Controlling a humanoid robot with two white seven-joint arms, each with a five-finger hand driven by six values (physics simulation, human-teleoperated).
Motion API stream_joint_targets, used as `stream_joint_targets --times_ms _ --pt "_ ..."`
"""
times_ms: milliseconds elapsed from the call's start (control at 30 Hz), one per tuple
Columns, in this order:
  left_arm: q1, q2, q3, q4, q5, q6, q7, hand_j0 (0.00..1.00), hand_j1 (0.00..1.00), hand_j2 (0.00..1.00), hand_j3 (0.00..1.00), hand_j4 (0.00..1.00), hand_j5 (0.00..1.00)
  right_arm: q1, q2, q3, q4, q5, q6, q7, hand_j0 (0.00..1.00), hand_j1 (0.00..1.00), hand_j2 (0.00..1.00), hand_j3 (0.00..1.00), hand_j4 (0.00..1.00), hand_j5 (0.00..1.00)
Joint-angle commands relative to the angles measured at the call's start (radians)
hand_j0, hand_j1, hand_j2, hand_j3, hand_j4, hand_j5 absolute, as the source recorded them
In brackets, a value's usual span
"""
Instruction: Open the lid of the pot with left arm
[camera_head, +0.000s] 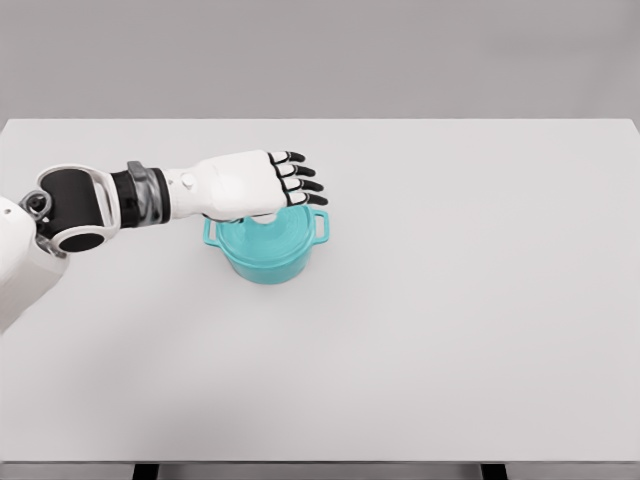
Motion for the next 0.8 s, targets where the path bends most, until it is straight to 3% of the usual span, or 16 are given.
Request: stream_joint_targets --times_ms 0,200,467,767 --pt "-0.002 0.007 -0.008 0.000 0.003 0.002 0.001 1.00 1.00 1.00 1.00 1.00 1.00 0.000 0.000 0.000 0.000 0.000 0.000 0.000 1.00 1.00 1.00 1.00 1.00 1.00" --pt "-0.009 0.009 -0.031 0.003 0.002 0.002 -0.001 1.00 1.00 1.00 1.00 1.00 1.00 0.000 0.000 0.000 0.000 0.000 0.000 0.000 1.00 1.00 1.00 1.00 1.00 1.00" --pt "-0.012 0.009 -0.037 0.003 -0.029 0.002 -0.002 0.85 0.85 0.85 0.85 0.85 0.85 0.000 0.000 0.000 0.000 0.000 0.000 0.000 1.00 1.00 1.00 1.00 1.00 1.00" --pt "-0.038 0.007 -0.100 0.019 -0.038 0.002 -0.001 0.86 0.86 0.86 0.86 0.86 0.86 0.000 0.000 0.000 0.000 0.000 0.000 0.000 1.00 1.00 1.00 1.00 1.00 1.00"
